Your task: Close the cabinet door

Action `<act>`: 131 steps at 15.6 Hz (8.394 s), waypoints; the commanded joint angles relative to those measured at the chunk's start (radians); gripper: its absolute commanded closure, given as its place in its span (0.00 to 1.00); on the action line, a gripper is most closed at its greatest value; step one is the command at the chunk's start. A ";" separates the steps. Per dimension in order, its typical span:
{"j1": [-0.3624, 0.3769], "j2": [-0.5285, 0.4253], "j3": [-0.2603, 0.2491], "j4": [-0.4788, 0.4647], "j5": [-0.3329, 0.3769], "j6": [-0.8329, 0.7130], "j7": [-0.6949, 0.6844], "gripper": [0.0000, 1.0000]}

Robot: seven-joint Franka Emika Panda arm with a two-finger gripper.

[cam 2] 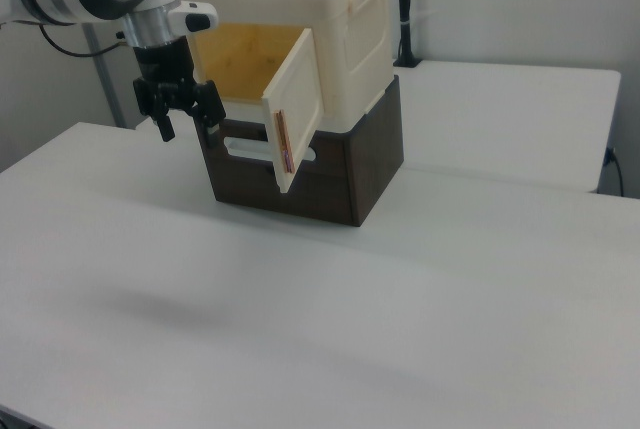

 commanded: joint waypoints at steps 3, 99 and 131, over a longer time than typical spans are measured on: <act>0.006 -0.028 -0.001 -0.045 -0.013 0.034 0.010 0.00; 0.139 0.185 -0.124 0.151 0.212 0.775 -0.134 1.00; -0.066 -0.065 0.054 -0.079 0.020 0.065 -0.058 0.98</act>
